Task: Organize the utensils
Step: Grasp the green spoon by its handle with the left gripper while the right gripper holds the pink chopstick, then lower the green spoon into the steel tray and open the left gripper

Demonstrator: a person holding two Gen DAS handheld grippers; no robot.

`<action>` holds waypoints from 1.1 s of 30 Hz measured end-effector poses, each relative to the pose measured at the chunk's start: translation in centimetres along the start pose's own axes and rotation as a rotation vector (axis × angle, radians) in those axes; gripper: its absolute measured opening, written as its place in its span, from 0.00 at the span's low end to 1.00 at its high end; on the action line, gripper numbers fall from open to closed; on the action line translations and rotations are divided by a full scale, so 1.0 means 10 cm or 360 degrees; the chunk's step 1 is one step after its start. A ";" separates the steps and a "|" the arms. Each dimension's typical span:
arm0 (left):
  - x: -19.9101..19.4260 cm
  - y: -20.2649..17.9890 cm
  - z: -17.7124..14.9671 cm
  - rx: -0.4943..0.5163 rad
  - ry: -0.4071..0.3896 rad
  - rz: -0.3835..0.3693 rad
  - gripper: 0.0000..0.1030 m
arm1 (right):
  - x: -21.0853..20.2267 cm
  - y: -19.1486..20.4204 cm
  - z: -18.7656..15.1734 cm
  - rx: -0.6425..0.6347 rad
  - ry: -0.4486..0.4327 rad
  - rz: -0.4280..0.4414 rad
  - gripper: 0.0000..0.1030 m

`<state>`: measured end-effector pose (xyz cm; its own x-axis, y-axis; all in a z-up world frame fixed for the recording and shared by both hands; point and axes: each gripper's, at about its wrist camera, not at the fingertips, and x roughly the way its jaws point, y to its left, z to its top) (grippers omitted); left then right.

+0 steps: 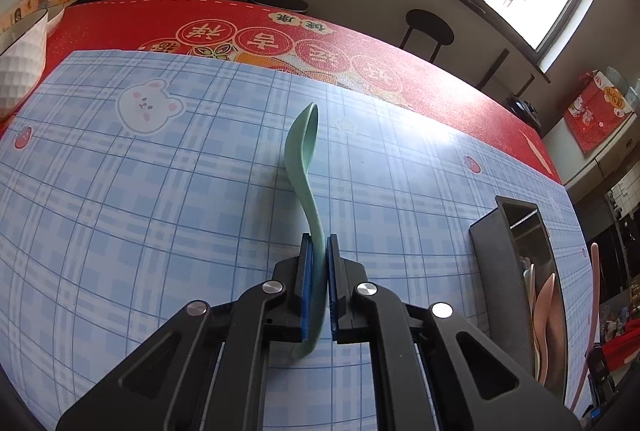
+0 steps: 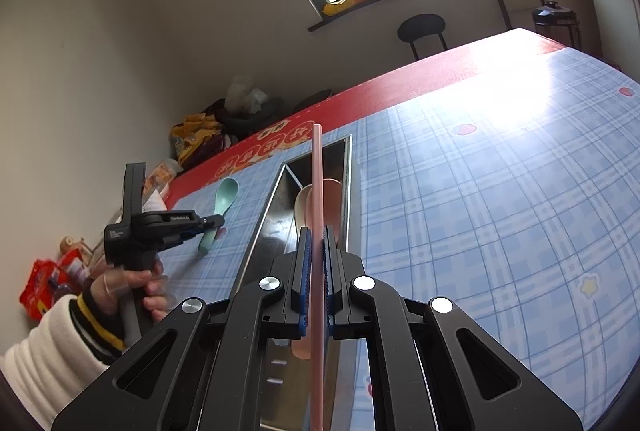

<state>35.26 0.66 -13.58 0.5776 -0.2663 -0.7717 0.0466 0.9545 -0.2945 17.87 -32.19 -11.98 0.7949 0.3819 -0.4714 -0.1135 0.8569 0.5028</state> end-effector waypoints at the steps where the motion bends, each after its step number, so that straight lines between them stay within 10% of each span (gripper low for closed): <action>1: -0.01 -0.01 -0.01 0.0004 0.0002 0.0001 0.07 | 0.01 0.00 0.00 0.0000 0.0003 0.0003 0.06; 13: -0.27 -0.12 -0.10 0.0050 -0.0027 0.0008 0.07 | 0.01 -0.07 -0.02 0.0035 -0.0016 0.0022 0.06; 33: -0.68 -1.38 -0.68 0.0265 0.0120 -0.0456 0.07 | -0.10 -0.31 -0.03 0.0163 -0.0044 0.0058 0.06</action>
<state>25.17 -11.58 -8.11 0.4600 -0.5302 -0.7122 0.3346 0.8465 -0.4141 17.20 -35.13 -13.32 0.8077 0.4014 -0.4318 -0.0825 0.8022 0.5913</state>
